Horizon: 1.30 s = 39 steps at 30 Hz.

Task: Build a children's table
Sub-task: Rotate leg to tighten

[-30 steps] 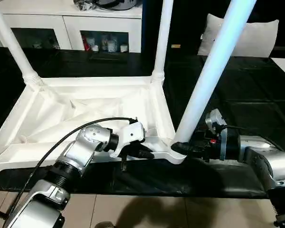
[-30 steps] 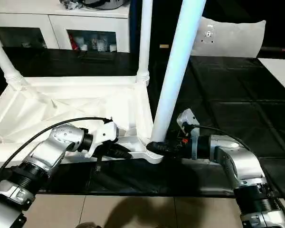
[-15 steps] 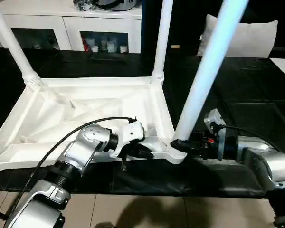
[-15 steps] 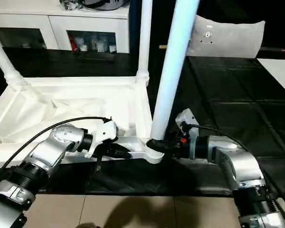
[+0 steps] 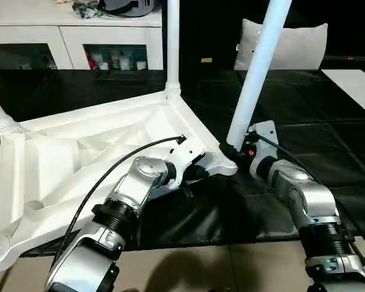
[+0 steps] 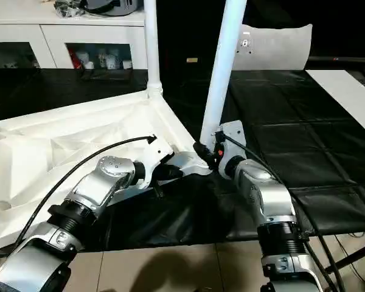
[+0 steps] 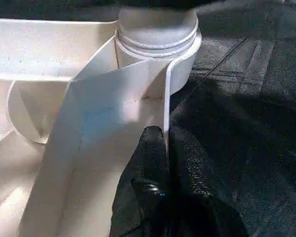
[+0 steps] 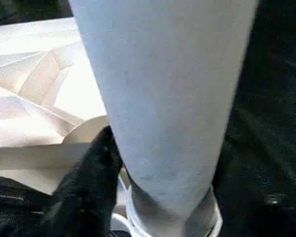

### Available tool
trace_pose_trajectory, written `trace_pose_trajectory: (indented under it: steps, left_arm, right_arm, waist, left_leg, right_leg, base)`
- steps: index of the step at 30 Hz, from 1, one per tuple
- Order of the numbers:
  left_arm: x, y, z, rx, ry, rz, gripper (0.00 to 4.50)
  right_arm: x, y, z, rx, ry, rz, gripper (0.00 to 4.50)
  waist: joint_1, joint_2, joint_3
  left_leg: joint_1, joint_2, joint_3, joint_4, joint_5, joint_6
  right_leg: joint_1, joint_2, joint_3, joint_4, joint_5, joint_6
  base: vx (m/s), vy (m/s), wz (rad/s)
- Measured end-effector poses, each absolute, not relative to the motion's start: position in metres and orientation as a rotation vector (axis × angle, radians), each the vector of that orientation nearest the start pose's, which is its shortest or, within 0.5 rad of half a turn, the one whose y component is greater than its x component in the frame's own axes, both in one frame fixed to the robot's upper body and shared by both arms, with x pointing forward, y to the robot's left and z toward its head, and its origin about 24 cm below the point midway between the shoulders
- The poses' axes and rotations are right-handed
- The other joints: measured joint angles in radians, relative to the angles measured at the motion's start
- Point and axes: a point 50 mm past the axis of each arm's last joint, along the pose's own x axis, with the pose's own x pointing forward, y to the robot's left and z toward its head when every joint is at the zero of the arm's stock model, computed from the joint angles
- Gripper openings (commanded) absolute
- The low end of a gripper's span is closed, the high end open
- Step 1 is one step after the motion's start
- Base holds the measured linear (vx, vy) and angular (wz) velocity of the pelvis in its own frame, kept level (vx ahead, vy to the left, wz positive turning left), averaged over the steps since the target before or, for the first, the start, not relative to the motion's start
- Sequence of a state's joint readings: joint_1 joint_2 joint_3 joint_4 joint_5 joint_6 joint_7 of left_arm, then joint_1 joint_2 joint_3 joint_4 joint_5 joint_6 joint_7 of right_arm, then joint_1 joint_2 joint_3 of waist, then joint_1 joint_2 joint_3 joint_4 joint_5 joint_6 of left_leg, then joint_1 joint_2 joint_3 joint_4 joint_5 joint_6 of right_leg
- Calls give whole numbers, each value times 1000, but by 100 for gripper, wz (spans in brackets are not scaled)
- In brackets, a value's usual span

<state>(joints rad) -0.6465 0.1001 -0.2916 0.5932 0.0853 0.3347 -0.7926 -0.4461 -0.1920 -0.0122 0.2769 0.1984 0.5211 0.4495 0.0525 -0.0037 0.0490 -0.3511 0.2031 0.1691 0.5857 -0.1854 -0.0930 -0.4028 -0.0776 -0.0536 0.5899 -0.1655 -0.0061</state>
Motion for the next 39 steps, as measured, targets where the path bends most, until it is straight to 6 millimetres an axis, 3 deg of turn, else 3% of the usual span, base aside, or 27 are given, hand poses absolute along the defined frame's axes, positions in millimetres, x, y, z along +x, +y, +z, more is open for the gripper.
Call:
trace_pose_trajectory:
  steps: [6,10,12,14,18,19,23,24,28,29,39]
  left_arm:
    - [327,63,49,365,421,-1106,0]
    - [321,75,50,402,397,-1216,0]
    - [320,80,51,412,396,-1243,0]
    - [317,81,52,423,392,-1293,0]
    - [313,91,52,428,401,-1372,0]
    - [311,95,52,427,413,-1402,0]
    - [308,104,53,440,444,-1458,0]
    - [308,105,53,441,446,-1465,0]
    - [306,104,53,447,450,-1500,0]
    - [305,104,53,446,451,-1505,0]
    - [303,101,53,447,446,-1526,0]
  right_arm:
    - [323,-152,64,44,359,573,341]
    - [314,-182,68,-15,371,719,377]
    - [312,-183,69,-15,367,770,387]
    - [305,-192,70,-23,377,829,411]
    - [297,-199,75,-19,385,951,411]
    - [294,-201,78,-12,381,993,385]
    - [290,-197,79,12,384,1095,358]
    - [289,-196,79,15,386,1107,334]
    - [285,-195,77,41,396,1162,320]
    - [284,-194,76,45,402,1169,293]
    - [280,-190,71,65,431,1215,215]
  waist:
    - [0,0,0]
    - [13,0,0]
    - [15,1,0]
    - [27,0,0]
    - [38,0,0]
    - [39,0,0]
    - [40,-2,1]
    - [41,-2,2]
    - [49,-4,1]
    - [50,-4,1]
    - [63,-5,1]
  left_leg:
    - [0,1,0,-3,0,0]
    - [-2,2,1,-10,0,-1]
    - [-2,4,1,-11,0,-1]
    - [-4,4,0,-11,0,-1]
    - [-3,4,1,-10,-1,1]
    - [-3,4,1,-10,-1,0]
    - [-3,4,1,-8,0,0]
    - [-1,4,0,-6,0,0]
    - [-1,4,0,-5,0,0]
    - [-1,4,0,-4,0,0]
    - [-1,4,0,-5,0,0]
  right_leg:
    - [-2,0,-3,4,0,0]
    - [-3,0,-8,4,-2,2]
    - [-3,1,-10,5,0,-4]
    - [-4,1,-11,5,-2,-5]
    - [-4,1,-11,5,-2,-6]
    - [-4,1,-11,5,-2,-6]
    - [-4,1,-11,6,-1,-7]
    - [-4,1,-11,6,-1,-7]
    - [-3,0,-11,6,-1,-8]
    - [-3,0,-11,6,-1,-8]
    - [-3,0,-11,7,-1,-7]
  base:
    - [0,0,0]
    - [0,0,0]
    - [0,0,0]
    - [0,0,0]
    - [0,0,0]
    - [0,0,0]
    - [0,0,0]
    - [0,0,0]
    - [0,0,0]
    - [0,0,0]
    - [0,0,0]
